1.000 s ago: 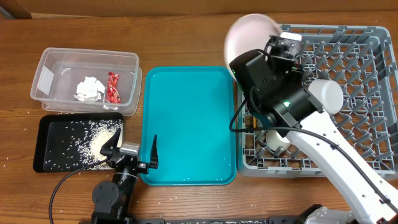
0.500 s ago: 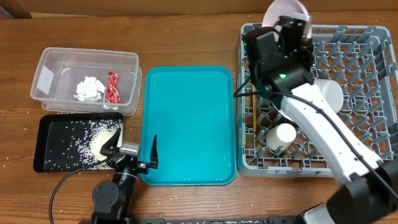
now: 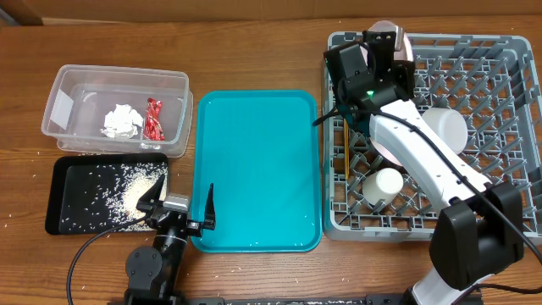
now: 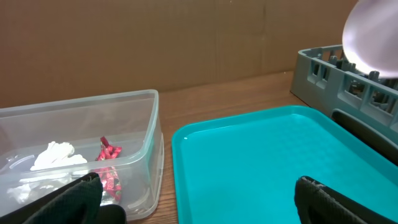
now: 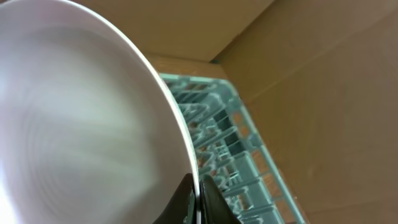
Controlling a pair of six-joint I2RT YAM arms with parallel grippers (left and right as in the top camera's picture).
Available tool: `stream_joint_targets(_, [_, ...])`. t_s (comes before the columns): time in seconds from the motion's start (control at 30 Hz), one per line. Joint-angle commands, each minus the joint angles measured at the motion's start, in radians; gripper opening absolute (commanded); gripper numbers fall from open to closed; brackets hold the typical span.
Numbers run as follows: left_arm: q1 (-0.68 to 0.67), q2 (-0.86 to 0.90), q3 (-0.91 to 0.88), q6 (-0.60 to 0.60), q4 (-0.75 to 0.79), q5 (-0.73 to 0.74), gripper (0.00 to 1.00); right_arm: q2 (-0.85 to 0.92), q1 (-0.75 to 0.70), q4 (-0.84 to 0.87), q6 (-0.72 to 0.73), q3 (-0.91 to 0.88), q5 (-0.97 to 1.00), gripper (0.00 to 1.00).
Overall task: Sort waste into correct bins and load items into the dishwasher
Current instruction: 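Stand the white plate upright in the rack and release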
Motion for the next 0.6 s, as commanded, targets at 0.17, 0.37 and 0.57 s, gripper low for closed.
stream_joint_targets(0.17, [0.007,-0.01,-0.005,0.009,-0.001,-0.006,1.0,-0.008,0.024,-0.15,0.14,0.01,-0.298,0.2])
stream_joint_targets(0.37, [0.007,-0.01,-0.005,0.009,-0.001,-0.006,1.0,-0.062,0.039,-0.175,0.199,0.011,-0.325,0.43])
stream_joint_targets(0.57, [0.007,-0.01,-0.005,0.009,-0.001,-0.006,1.0,-0.295,0.051,-0.175,0.22,0.011,-0.585,0.53])
